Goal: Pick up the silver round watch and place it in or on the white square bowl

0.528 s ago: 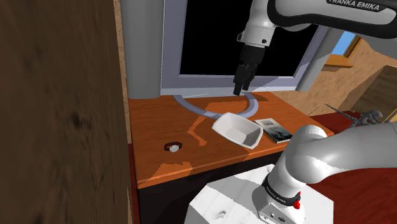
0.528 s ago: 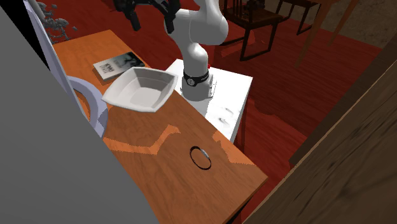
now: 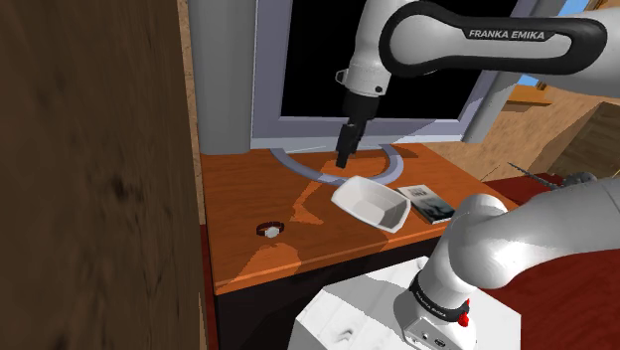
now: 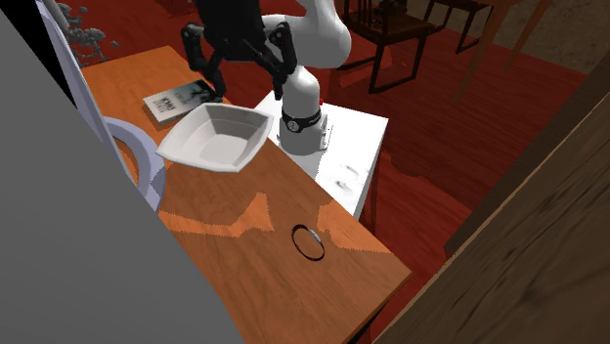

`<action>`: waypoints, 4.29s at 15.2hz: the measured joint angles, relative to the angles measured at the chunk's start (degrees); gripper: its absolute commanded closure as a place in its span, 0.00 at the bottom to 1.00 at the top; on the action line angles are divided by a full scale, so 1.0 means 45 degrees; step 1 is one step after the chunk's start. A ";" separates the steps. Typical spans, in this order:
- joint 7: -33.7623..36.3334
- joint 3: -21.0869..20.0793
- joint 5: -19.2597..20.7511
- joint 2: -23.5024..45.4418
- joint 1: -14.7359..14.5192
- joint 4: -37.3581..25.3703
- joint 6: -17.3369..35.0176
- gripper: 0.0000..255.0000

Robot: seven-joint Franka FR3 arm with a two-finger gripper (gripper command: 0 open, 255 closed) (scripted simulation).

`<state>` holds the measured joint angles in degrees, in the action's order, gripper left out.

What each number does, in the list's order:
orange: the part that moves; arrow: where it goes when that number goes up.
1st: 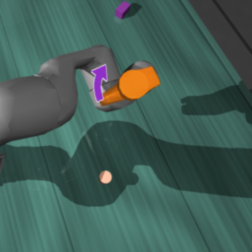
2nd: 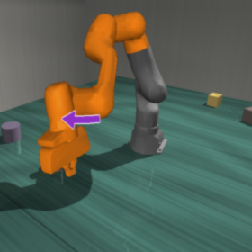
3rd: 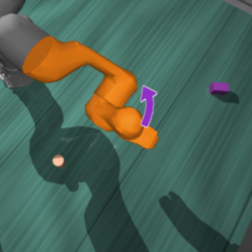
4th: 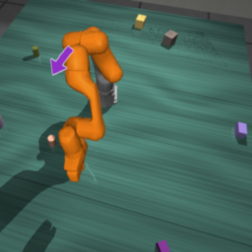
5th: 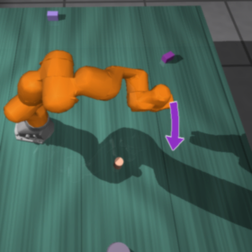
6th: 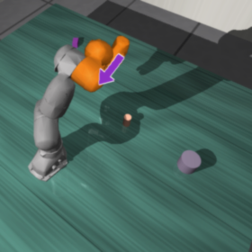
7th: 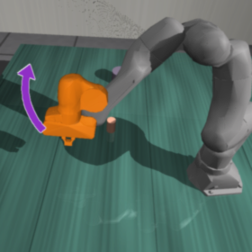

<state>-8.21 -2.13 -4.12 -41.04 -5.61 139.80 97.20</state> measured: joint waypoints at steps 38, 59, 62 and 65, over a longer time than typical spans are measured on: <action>-0.1964 -0.2822 0.1456 0.7236 -0.2224 0.0943 0.9873 1.00; -0.2497 -0.2612 0.0913 0.5715 -0.2362 -0.0178 0.7287 1.00; -0.2537 -0.2591 0.0856 0.5495 -0.2388 -0.0499 0.6749 1.00; -0.2605 -0.2547 0.0807 0.5287 -0.2397 -0.0865 0.6180 1.00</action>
<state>-19.93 -13.59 -0.49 -17.25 -16.40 135.91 125.00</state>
